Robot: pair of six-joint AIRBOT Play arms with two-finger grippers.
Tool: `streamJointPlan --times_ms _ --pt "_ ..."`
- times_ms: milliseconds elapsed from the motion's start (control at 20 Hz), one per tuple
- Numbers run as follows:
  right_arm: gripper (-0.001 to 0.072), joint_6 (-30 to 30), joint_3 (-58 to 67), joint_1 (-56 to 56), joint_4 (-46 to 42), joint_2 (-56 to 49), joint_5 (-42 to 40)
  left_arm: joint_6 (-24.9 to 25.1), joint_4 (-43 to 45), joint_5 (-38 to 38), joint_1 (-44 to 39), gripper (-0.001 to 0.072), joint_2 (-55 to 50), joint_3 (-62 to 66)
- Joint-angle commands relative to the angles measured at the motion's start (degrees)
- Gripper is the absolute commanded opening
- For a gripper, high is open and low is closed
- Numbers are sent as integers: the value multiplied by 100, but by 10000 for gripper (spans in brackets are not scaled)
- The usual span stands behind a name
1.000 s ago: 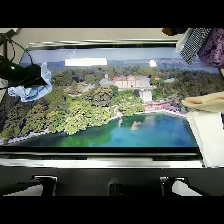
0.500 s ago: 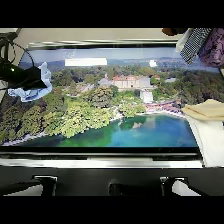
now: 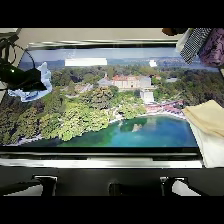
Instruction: Fold the clothes and pants, and hang the long-sleeved shirts on hangers.
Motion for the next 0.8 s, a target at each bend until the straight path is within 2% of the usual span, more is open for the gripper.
streamJointPlan --times_ms 0,750 --pt "29 -66 -544 -2 -372 4 184 4 2 -24 7 18 -2 0" --pt "30 -122 -1834 -2 -868 4 -131 0 0 -24 7 18 -2 0"
